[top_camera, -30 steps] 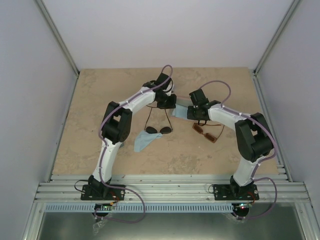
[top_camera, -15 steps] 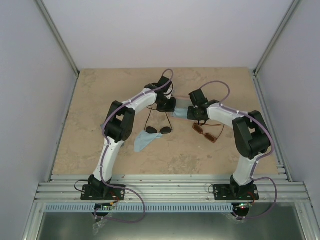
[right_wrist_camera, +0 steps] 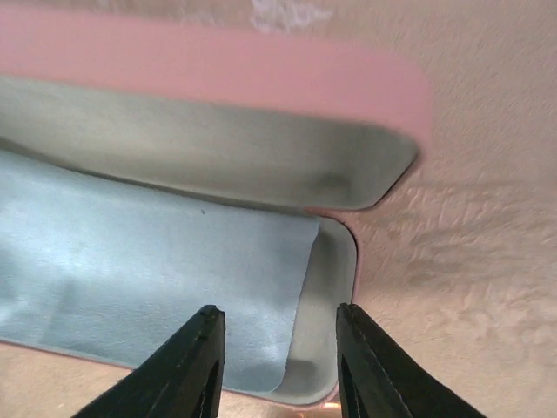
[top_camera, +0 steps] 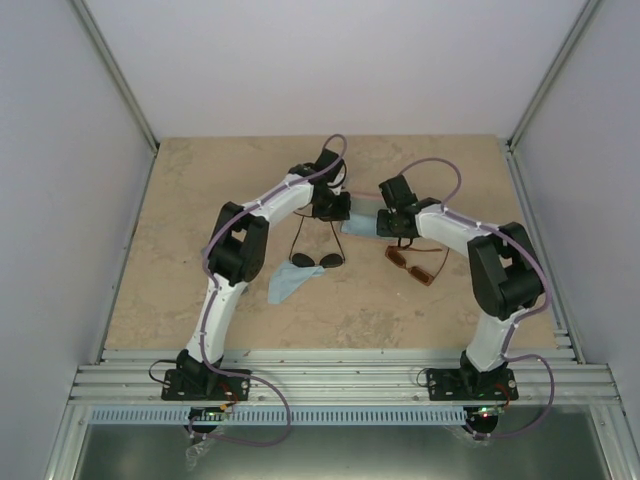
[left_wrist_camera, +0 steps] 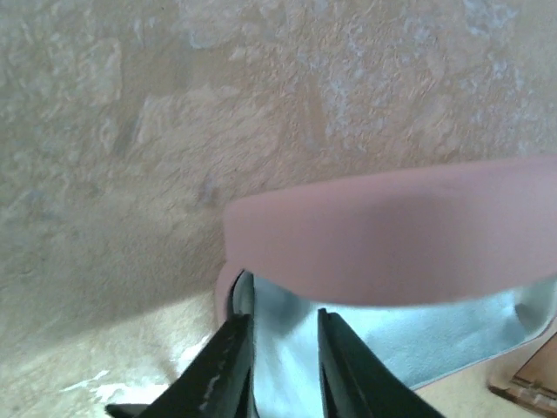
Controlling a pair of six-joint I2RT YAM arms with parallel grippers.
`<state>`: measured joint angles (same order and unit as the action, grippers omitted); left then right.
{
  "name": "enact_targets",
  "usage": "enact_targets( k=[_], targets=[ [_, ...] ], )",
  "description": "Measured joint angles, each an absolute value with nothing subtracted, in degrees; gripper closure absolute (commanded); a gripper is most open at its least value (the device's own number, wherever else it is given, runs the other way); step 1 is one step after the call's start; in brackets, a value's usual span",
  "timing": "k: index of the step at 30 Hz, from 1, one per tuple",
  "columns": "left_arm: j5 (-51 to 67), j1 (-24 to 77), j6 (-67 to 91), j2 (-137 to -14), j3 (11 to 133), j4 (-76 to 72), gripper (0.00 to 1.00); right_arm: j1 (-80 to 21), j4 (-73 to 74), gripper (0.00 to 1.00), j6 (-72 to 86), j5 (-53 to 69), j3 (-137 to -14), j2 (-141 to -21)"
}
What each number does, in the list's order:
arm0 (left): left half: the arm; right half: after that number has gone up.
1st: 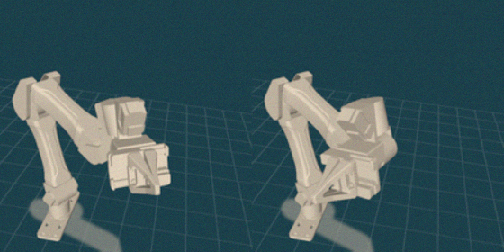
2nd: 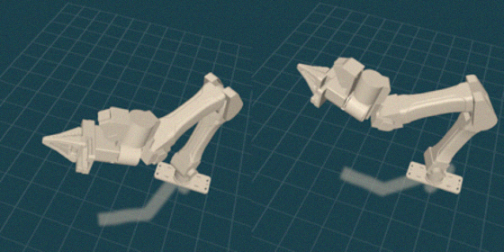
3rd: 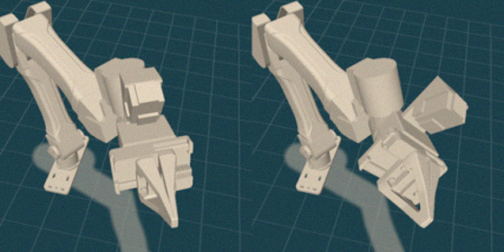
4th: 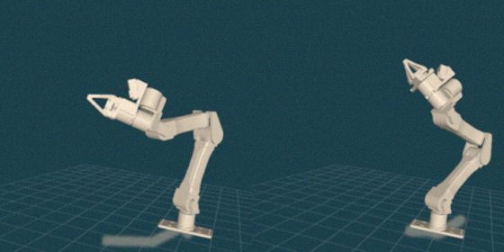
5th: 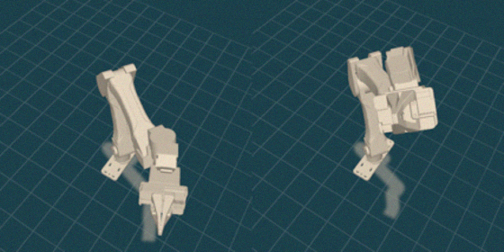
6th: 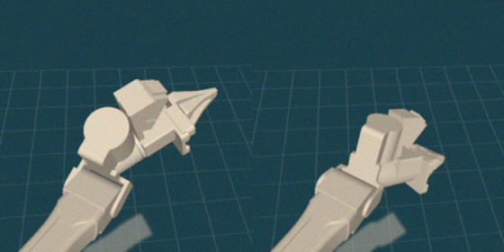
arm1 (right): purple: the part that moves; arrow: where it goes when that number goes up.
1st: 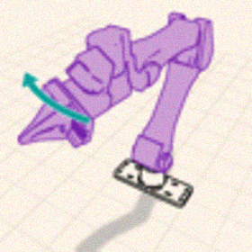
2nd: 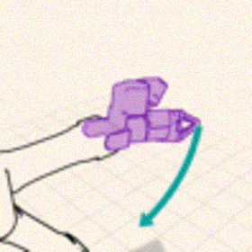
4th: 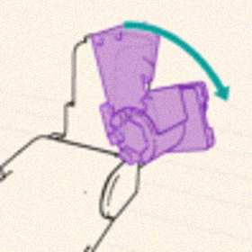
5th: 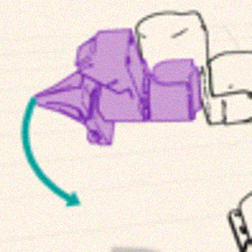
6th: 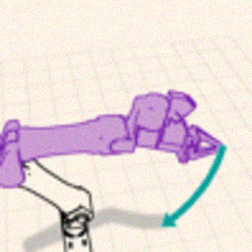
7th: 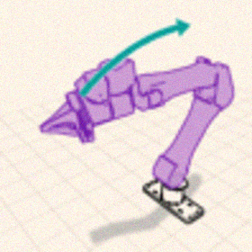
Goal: Organize the sunglasses
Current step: Place the glasses cleaning cloth in the sunglasses case.
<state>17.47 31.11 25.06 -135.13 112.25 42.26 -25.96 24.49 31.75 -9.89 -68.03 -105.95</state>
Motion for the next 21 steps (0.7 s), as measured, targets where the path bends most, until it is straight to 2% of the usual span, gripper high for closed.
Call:
enact_targets(
  k=[4, 9, 11, 15, 21],
  targets=[
    [16.34, 31.11, 24.84, -133.82, 111.20, 43.20, 0.74, -25.96, 24.49, 0.62, 30.85, -11.00, -68.03, -102.98],
    [16.12, 31.11, 25.15, -131.59, 109.84, 43.33, 0.93, -26.28, 23.68, 0.74, 29.50, -8.60, -68.07, -102.17],
    [16.80, 31.11, 25.50, -130.85, 109.16, 42.85, 0.97, -26.39, 23.05, 0.78, 29.12, -6.61, -68.16, -102.72],
    [20.29, 31.14, 25.63, -130.28, 107.42, 40.21, 0.97, -26.48, 20.73, 0.81, 28.97, -3.09, -68.42, -105.49],
    [23.77, 31.22, 26.96, -131.20, 106.63, 37.76, 0.90, -26.48, 18.15, 0.82, 29.47, 0.27, -68.42, -109.14]
  ],
)
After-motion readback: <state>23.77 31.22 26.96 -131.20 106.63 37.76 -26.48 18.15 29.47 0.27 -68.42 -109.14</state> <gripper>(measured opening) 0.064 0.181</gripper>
